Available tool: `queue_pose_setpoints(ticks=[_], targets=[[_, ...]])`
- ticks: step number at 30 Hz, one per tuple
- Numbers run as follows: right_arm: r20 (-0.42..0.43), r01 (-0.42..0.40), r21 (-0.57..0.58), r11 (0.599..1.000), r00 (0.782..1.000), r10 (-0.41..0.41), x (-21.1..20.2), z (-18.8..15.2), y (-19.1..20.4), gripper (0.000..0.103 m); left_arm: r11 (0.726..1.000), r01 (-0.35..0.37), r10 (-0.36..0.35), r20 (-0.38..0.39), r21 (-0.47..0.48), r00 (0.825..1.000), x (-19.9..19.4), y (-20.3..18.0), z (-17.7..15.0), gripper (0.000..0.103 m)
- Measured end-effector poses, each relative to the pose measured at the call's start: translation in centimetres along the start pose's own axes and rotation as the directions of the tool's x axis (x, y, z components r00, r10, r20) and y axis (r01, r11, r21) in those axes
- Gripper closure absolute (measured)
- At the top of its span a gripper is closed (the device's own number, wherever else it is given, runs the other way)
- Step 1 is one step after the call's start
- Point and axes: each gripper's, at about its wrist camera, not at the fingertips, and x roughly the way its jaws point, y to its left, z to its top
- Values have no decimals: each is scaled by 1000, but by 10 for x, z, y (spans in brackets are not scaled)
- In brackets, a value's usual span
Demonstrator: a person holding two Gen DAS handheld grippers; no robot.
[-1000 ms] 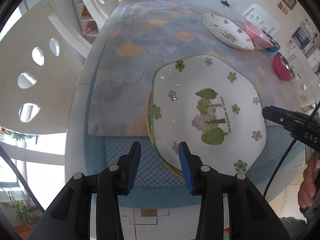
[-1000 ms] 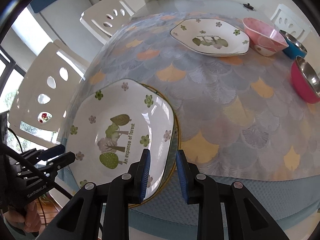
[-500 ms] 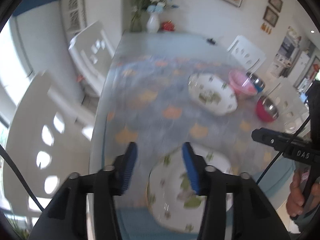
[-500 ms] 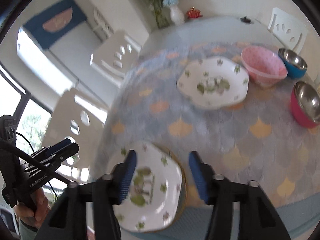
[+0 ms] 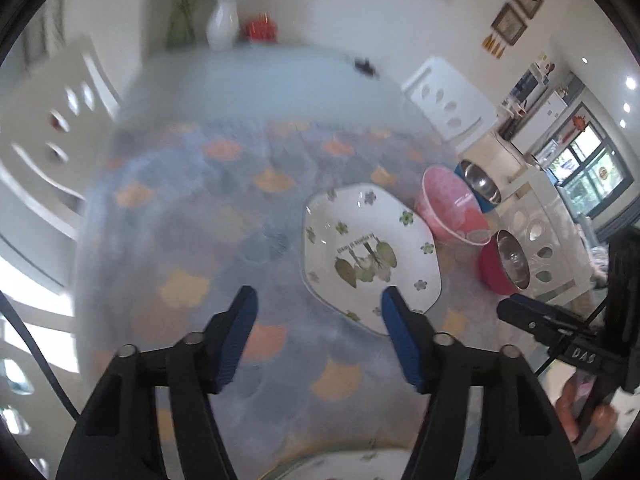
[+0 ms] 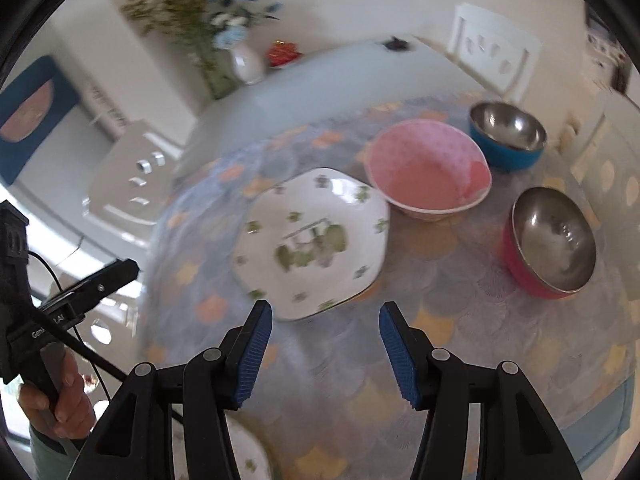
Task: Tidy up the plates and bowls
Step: 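Grasp the rim of the second clover square plate with both grippers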
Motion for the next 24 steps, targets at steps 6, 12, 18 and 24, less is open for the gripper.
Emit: queue_pose_setpoints(ticks=[6, 12, 18, 24], targets=[[-88, 25, 99, 995, 996, -17, 59, 16, -29, 49, 994, 51, -63, -126, -102, 990, 60, 24, 15, 50], [-135, 13, 120, 993, 991, 3, 105, 28, -42, 49, 989, 74, -97, -182, -129, 978, 95, 39, 25, 50], [-127, -6, 57, 998, 992, 13, 128, 35, -44, 68, 986, 88, -117, -211, -142, 970, 135, 39, 32, 66], [-117, -8, 8, 1000, 993, 8, 142, 37, -48, 80, 980, 132, -158, -184, -147, 970, 144, 35, 39, 71]])
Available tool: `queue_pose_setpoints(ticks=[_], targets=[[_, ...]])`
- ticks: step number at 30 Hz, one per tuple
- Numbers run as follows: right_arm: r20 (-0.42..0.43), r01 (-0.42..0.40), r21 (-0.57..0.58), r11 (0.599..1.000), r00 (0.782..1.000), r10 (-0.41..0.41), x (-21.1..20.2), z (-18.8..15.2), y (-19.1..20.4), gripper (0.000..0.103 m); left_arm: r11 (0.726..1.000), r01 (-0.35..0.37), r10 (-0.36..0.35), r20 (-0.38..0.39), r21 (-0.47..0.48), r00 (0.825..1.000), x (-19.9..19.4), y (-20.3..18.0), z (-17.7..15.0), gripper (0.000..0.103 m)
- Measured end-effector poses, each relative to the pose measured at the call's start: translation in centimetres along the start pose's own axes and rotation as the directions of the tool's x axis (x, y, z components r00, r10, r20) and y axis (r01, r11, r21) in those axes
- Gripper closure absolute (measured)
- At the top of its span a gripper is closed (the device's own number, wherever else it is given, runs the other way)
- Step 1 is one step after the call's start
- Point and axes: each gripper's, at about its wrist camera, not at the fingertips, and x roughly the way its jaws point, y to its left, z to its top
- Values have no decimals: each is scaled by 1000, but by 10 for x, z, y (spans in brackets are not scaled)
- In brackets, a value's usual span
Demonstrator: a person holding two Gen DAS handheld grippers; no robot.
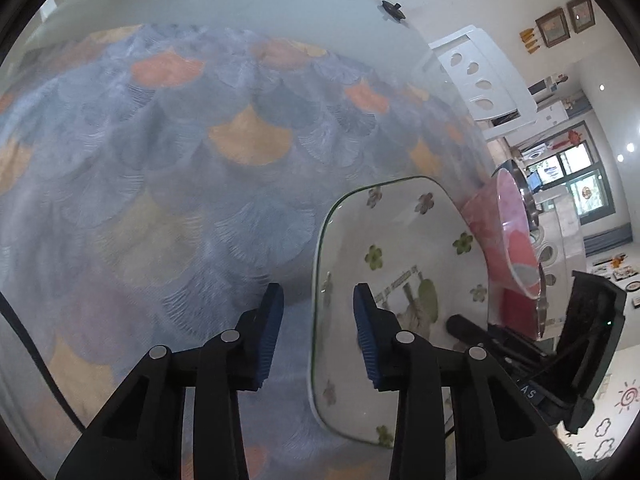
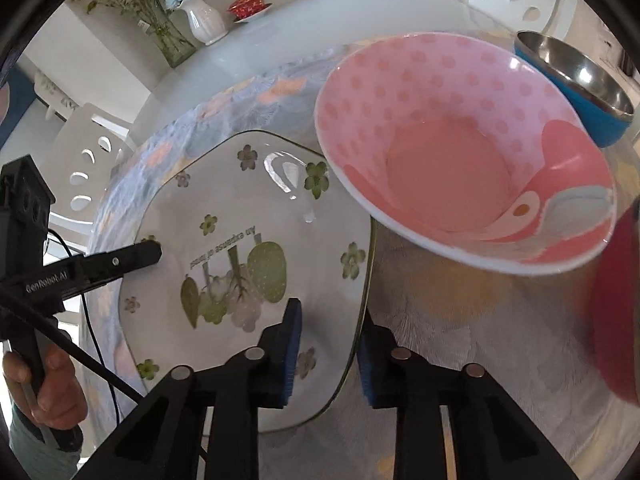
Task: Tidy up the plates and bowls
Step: 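Grasp the rim of the second clover square plate with both grippers, then carry the clover plate onto the plate stack and lower it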
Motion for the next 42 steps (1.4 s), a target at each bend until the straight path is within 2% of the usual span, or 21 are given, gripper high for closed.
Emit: queue_pose_setpoints(ticks=[5, 8, 10, 14, 17, 22, 29, 33, 36, 39, 42], targets=[[13, -14, -35, 999, 1000, 14, 1, 1, 1, 80, 999, 38, -38, 1, 35, 999, 4, -10, 0, 71], [4, -12, -73, 997, 1000, 12, 1, 0, 5, 80, 990, -56, 50, 47, 127, 998, 0, -24, -9, 72], [-4, -28, -77, 997, 1000, 28, 0, -2, 6, 80, 988, -63, 55, 61, 139, 997, -8, -25, -14, 72], [-16, -67, -104, 992, 998, 65, -8, -12, 16, 80, 989, -72, 64, 67, 130, 996, -30, -15, -29, 72], [-27, -69, -149, 986, 997, 66, -10, -18, 33, 80, 992, -94, 89, 56, 87, 994, -37, -2, -43, 72], [-70, -75, -194, 978, 996, 63, 4, -26, 48, 80, 998, -66, 66, 39, 12, 997, -38, 17, -61, 72], [-67, -94, -188, 978, 994, 83, 7, -29, 45, 79, 992, -107, 104, 52, 60, 993, -33, 8, -64, 72], [-70, -120, -192, 974, 992, 109, 0, -29, 43, 79, 994, -76, 68, 91, 85, 993, -49, 1, -67, 72], [-54, -135, -207, 969, 991, 127, -13, -30, 45, 79, 983, -133, 119, 118, 124, 986, -58, -11, -74, 72], [-26, -112, -254, 961, 994, 109, -25, -35, 55, 79, 989, -117, 103, 138, 95, 985, -66, -12, -79, 72], [-19, -121, -266, 956, 993, 121, -34, -39, 61, 79, 991, -110, 95, 177, 81, 980, -82, -14, -86, 72]])
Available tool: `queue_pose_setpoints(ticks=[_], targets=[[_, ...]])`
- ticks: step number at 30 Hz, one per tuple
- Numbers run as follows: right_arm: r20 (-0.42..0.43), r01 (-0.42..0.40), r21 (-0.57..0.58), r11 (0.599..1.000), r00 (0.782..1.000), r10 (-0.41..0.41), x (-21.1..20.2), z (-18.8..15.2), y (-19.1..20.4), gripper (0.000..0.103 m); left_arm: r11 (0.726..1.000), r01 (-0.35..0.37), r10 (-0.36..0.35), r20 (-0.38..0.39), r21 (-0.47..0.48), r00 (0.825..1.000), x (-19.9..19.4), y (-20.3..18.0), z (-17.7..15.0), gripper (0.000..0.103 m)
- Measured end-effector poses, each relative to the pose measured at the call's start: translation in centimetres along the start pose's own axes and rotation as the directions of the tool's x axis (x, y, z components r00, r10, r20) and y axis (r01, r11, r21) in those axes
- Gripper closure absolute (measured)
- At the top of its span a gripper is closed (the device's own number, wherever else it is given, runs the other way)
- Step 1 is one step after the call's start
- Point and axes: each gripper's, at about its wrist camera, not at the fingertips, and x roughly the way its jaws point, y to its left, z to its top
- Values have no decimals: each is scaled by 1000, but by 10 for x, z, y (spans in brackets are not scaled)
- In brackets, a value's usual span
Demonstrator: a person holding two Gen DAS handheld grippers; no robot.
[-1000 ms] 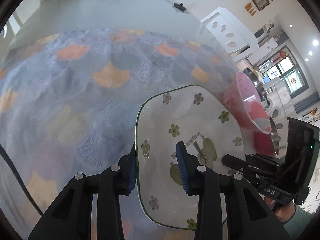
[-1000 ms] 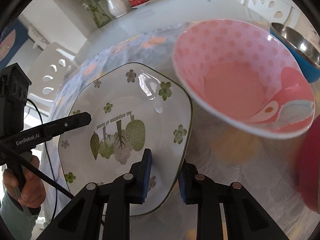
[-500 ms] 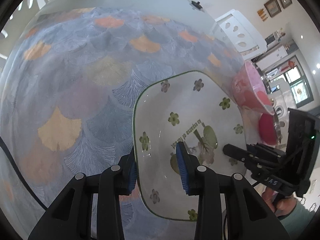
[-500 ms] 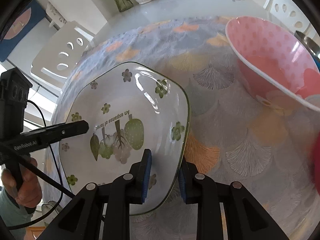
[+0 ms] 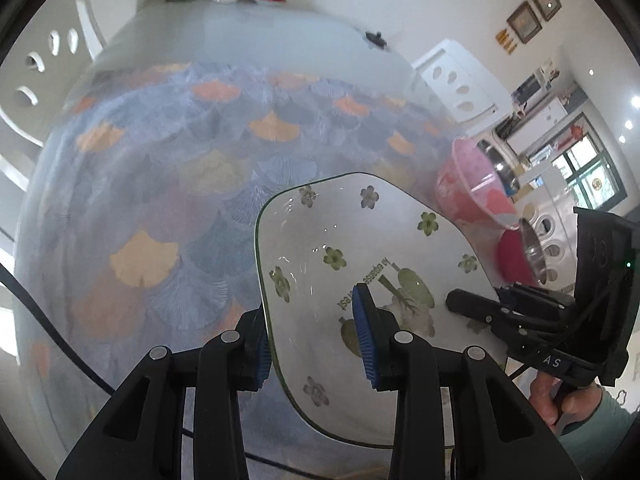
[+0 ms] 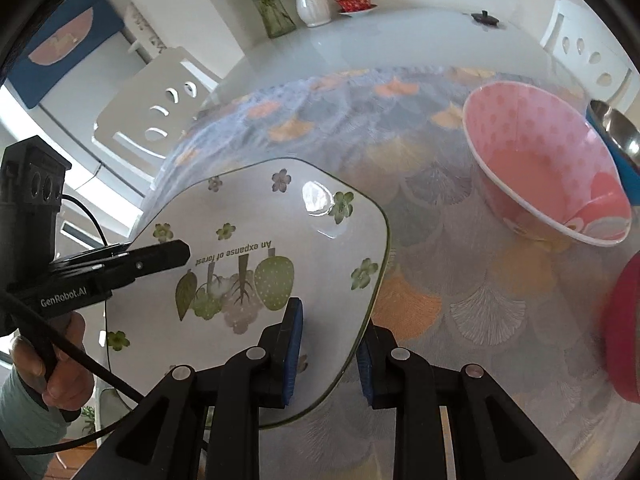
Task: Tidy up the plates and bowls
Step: 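Carry the clover plate onto the plate stack and lower it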
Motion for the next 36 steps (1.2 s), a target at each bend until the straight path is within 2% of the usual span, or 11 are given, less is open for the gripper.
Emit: queue_pose_setpoints(ticks=[9, 13, 17, 21, 26, 36], targets=[[98, -11, -63, 998, 995, 17, -60, -6, 39, 79, 1000, -8, 6, 159, 9, 987, -83, -21, -17, 72], [134, -14, -85, 996, 991, 26, -88, -15, 60, 79, 1000, -18, 16, 224, 8, 974, -122, -28, -35, 72], [149, -14, -98, 995, 988, 29, -107, -31, 83, 79, 999, -35, 34, 257, -1, 966, -146, -30, -61, 72], [142, -28, -106, 994, 989, 43, -117, -57, 101, 79, 998, -59, 64, 267, -28, 962, -160, -29, -89, 72], [92, -63, -129, 990, 993, 75, -118, -89, 118, 79, 992, -89, 109, 261, -86, 959, -170, -28, -129, 72], [-8, -76, -209, 975, 997, 75, -115, -147, 127, 79, 973, -80, 126, 206, -217, 970, -165, -31, -201, 72]])
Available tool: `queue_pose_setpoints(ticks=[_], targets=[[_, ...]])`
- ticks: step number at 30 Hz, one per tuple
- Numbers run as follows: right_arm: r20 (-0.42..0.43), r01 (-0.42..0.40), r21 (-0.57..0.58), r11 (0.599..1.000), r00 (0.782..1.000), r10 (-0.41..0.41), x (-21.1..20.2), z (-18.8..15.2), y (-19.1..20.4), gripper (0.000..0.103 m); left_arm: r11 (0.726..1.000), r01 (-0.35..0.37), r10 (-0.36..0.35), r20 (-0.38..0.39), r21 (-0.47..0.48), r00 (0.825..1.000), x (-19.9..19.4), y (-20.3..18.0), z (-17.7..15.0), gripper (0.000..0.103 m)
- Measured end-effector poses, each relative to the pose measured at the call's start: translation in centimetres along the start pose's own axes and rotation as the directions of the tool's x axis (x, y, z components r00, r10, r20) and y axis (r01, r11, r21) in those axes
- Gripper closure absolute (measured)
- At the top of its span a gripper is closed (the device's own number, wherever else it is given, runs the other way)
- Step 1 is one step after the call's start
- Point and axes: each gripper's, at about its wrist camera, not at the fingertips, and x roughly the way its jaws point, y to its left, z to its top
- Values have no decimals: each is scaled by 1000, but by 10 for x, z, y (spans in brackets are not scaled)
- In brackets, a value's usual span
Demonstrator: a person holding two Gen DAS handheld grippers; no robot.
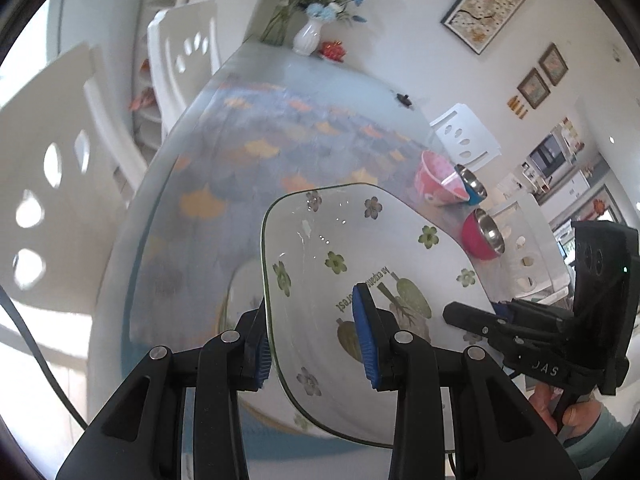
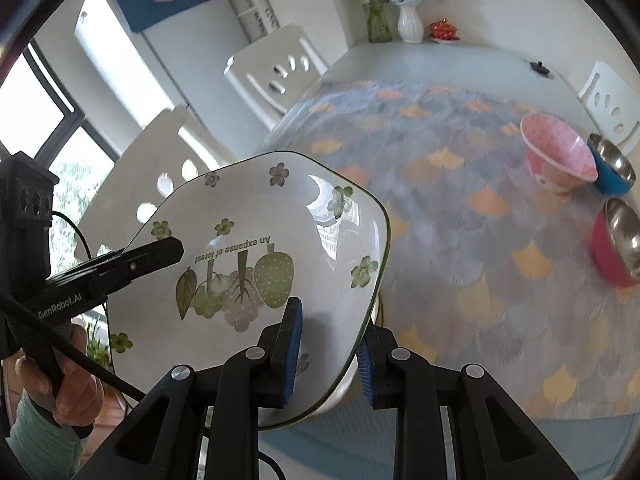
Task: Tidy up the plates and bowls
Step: 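Carry the clover plate onto the plate stack and lower it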
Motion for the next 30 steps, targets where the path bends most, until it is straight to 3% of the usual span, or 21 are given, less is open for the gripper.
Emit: queue_pose_setpoints(ticks=[12, 30], targets=[[-124, -6, 3, 1000, 992, 7, 23, -62, 4, 77, 997, -68, 65, -81, -43, 995, 11, 5, -72, 72], [-160, 53, 4, 999, 986, -52, 52, -57, 4, 77, 995, -58, 49, -108, -77, 993, 34, 27, -70, 72]])
